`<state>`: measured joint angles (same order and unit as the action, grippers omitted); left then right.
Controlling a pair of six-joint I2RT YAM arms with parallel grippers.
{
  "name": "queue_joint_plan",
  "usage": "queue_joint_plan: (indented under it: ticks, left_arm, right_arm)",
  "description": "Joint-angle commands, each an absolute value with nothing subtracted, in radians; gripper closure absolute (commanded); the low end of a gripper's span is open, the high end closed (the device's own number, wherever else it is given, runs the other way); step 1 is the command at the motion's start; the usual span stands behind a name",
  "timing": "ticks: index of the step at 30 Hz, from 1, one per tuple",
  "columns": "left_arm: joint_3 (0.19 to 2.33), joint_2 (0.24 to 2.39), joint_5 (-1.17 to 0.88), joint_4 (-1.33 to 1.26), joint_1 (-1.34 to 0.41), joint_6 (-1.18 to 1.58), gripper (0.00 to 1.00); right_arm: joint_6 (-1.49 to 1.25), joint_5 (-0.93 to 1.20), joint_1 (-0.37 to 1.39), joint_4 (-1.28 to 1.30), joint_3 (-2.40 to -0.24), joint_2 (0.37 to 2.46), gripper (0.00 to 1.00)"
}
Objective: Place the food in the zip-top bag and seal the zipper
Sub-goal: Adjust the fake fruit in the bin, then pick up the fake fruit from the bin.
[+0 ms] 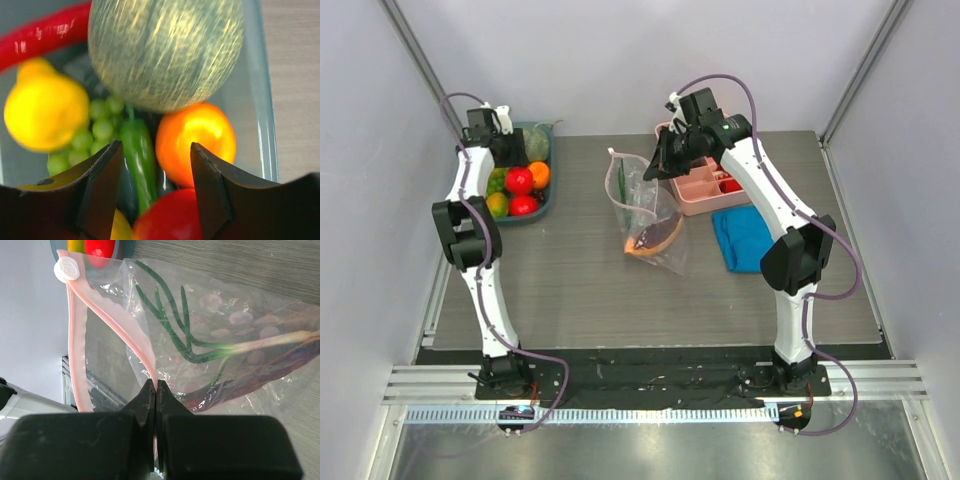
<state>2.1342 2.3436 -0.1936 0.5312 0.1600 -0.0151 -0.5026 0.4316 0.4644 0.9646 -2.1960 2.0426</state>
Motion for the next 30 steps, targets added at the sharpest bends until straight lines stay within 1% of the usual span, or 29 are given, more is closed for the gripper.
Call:
queue_joint_plan:
  ticks: [1, 3, 4, 6, 7, 9, 10, 11, 14, 16, 23, 30]
  left_arm:
    - [2.065, 2.192, -0.291, 0.628, 0.222, -0.005, 0.37]
    - [2.04, 2.142, -0.349, 0.589, 0.23, -0.006, 0.31]
    - [2.043, 2.131, -0.357, 0.584, 0.23, -0.005, 0.26]
    - [2.054, 2.111, -0.394, 0.578, 0.23, 0.032, 0.21]
    - [2.069, 2.106, -0.406, 0.58, 0.23, 0.044, 0.16]
    - [2.094, 2.098, -0.458, 0.622, 0.23, 0.057, 0.13]
    - [2.109, 2.092, -0.468, 0.647, 0.23, 0.058, 0.05]
    - [2.106, 2.077, -0.474, 0.661, 0.23, 0.061, 0.0]
    - [2.04, 2.048, -0.477, 0.678, 0.229, 0.048, 0.0]
    - [2.0, 2.039, -0.409, 0.673, 0.229, 0.026, 0.0]
    - [1.968, 2.091, -0.204, 0.661, 0.229, 0.005, 0.0]
    - [1.947, 2.143, -0.134, 0.67, 0.215, -0.064, 0.0]
  right_arm:
    - [-0.492, 0.472, 0.446, 0.931, -2.2, 2.005, 0.99]
    - [-0.488, 0.479, 0.439, 0.931, -2.194, 2.0, 0.99]
    - [-0.486, 0.482, 0.437, 0.933, -2.189, 1.997, 0.99]
    - [-0.483, 0.486, 0.434, 0.933, -2.184, 1.994, 0.99]
    - [-0.48, 0.492, 0.431, 0.933, -2.183, 1.991, 0.99]
    - [-0.474, 0.495, 0.426, 0.936, -2.181, 1.983, 0.99]
    - [-0.471, 0.497, 0.426, 0.936, -2.178, 1.982, 0.99]
    - [-0.469, 0.502, 0.423, 0.937, -2.178, 1.98, 0.99]
    - [-0.463, 0.518, 0.423, 0.934, -2.166, 1.973, 0.99]
    - [-0.456, 0.522, 0.422, 0.914, -2.134, 1.954, 0.99]
    - [-0.446, 0.552, 0.423, 0.905, -2.08, 1.93, 0.99]
    - [-0.439, 0.548, 0.423, 0.904, -2.06, 1.916, 0.99]
